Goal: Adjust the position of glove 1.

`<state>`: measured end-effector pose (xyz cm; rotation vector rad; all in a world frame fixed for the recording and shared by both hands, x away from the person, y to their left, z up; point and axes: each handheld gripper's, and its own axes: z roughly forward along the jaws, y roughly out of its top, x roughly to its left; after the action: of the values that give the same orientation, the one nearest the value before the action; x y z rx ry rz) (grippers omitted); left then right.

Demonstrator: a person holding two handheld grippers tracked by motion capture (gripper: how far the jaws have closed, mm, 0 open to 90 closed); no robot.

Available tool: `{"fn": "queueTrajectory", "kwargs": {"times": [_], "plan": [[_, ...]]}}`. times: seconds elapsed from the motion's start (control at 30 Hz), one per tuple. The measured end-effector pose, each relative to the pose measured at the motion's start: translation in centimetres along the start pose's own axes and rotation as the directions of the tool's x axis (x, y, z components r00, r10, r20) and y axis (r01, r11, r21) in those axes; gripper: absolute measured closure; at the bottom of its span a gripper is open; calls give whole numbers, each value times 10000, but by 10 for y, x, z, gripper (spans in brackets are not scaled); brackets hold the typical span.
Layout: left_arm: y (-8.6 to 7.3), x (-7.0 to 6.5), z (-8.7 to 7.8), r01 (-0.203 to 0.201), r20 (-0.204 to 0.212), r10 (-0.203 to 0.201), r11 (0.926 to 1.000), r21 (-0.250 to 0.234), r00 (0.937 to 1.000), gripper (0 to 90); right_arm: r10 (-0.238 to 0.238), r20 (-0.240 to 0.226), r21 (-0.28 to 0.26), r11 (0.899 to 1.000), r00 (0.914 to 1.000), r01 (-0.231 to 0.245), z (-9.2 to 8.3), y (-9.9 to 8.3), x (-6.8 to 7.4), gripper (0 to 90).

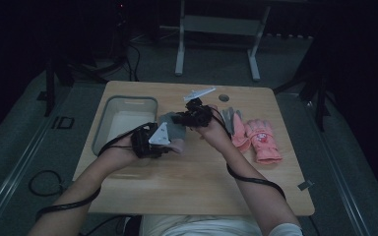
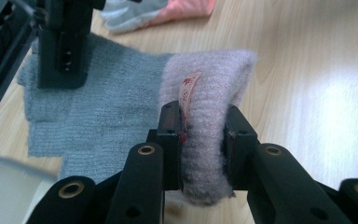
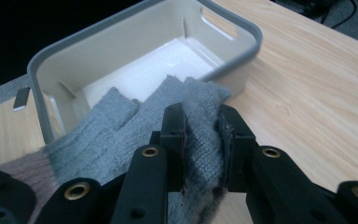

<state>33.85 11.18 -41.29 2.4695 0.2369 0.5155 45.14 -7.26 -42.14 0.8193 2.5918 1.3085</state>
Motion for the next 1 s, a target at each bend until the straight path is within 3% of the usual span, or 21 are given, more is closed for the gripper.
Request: {"fn": "queueTrajectory", "kwargs": {"times": [0.4, 0.43, 0.53, 0.77, 1.0], "plan": [[-22, 19, -30, -41, -607, 62, 9994, 342, 9981, 730, -440, -181, -325, 9985, 9989, 434, 21, 45, 19, 748], [-34, 24, -37, 24, -735, 2, 9994, 354, 9973, 731, -448, -246, -355, 9984, 9987, 439, 28, 53, 23, 748], [-45, 28, -41, -14, -891, 53, 9990, 443, 9960, 732, -629, -281, -284, 9977, 9976, 621, 39, 64, 29, 748], [-68, 40, -49, -118, -954, 161, 9989, 448, 9953, 733, -833, -313, -166, 9964, 9960, 828, 60, 82, 39, 747], [-89, 58, -53, 163, -846, -109, 9979, 626, 9964, 732, -517, -393, -133, 9986, 9979, 512, 88, 95, 41, 747]]}}
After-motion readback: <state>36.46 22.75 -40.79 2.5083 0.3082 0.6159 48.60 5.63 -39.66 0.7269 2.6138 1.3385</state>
